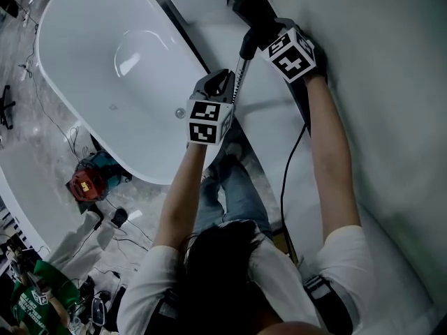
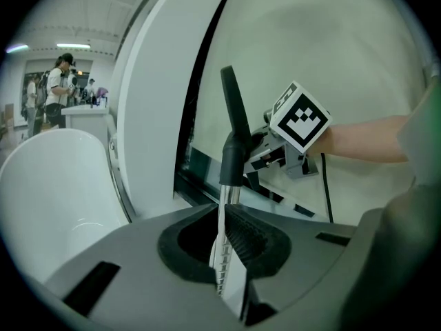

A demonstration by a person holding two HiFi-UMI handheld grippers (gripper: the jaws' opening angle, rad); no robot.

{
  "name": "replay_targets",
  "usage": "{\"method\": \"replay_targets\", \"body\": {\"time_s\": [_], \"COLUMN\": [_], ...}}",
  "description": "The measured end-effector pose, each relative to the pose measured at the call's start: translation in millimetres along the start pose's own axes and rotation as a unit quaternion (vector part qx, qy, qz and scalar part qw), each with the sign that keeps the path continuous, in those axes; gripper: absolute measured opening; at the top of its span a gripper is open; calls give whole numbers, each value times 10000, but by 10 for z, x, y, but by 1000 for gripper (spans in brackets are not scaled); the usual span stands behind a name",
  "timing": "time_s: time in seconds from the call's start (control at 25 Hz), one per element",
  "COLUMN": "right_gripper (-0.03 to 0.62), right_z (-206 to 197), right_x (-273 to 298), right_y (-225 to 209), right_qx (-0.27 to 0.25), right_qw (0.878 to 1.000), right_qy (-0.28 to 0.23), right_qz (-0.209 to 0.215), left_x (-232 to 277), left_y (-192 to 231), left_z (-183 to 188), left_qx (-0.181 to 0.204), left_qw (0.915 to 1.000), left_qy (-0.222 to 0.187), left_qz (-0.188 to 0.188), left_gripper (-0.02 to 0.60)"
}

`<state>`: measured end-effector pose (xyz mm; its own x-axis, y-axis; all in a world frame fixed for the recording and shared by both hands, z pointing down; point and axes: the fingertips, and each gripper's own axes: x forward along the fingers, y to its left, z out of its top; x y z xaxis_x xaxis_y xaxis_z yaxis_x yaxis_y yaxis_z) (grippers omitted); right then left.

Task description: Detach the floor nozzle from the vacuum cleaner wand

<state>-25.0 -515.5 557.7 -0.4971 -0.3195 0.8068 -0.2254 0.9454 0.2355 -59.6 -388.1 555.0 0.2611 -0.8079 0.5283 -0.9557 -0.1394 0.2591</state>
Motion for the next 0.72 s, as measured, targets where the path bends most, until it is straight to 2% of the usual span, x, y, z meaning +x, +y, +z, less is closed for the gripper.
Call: {"method": "replay_targets", "body": {"time_s": [0.24,0.36,0.56,0.72], "right_gripper": [224,224,224,224], "right_z": [-15,5,-13,-55], "right_x": [12,14,-13,-17], "right_y": [29,11,16,5], "right_qx": [47,47,41,15], "right_qw": [10000,10000,10000,10000], "right_qy": [41,57,4,-29], "right_qz": [18,3,53,90], "left_x": [96,169,316,499], "left_y": [-65,-36,-116,-169], "left_z": [-57,-35,-93,-164], "left_qx": [-163,-244,-183,-60], "left_qw": [9995,9990,9979,9971], "left_qy": [2,-23,142,316], "left_qz": [-285,-381,-612,-693], "left_gripper": [72,127,206,222]}}
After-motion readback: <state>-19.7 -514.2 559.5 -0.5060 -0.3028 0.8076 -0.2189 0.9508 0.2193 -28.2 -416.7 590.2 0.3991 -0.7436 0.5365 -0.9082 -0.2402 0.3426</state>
